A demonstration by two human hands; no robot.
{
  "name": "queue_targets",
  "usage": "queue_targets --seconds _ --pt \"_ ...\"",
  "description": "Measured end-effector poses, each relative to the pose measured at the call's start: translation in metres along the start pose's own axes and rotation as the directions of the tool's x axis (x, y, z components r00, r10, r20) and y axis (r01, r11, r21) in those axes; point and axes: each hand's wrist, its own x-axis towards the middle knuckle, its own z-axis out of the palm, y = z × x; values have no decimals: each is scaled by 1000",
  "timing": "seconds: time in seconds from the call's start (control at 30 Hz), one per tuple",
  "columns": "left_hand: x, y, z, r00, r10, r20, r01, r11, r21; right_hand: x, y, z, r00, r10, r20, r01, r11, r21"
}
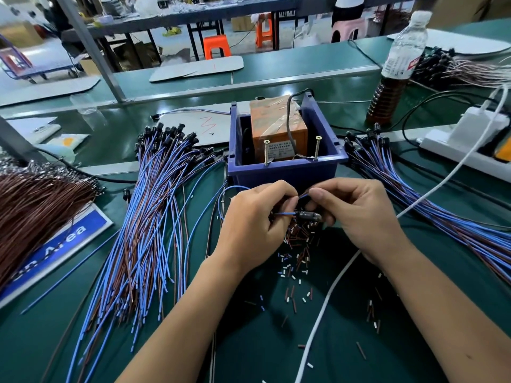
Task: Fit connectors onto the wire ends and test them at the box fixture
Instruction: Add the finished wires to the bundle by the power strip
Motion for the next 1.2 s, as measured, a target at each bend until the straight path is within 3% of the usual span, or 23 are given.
queue_targets --seconds 0.5,0.7,0.87,1.03,1.2 --pt "1 -2 -2 1000 1 2 -1 999 -44 -5 0 6 997 -72 21 71 997 11" --pt "2 -9 -6 995 -29 -92 21 996 -86 2 -6 -6 984 -28 -175 65 975 214" --pt "0 -2 0 978 -145 -147 108 967 -233 -2 0 3 998 17 -58 -14 998 57" --pt "-4 7 10 962 -253 -106 188 890 -416 -10 -1 31 999 -9 -42 19 970 242" --pt "-5 11 13 951 -294 -93 227 871 -436 -11 -6 39 996 24 -88 8 937 350"
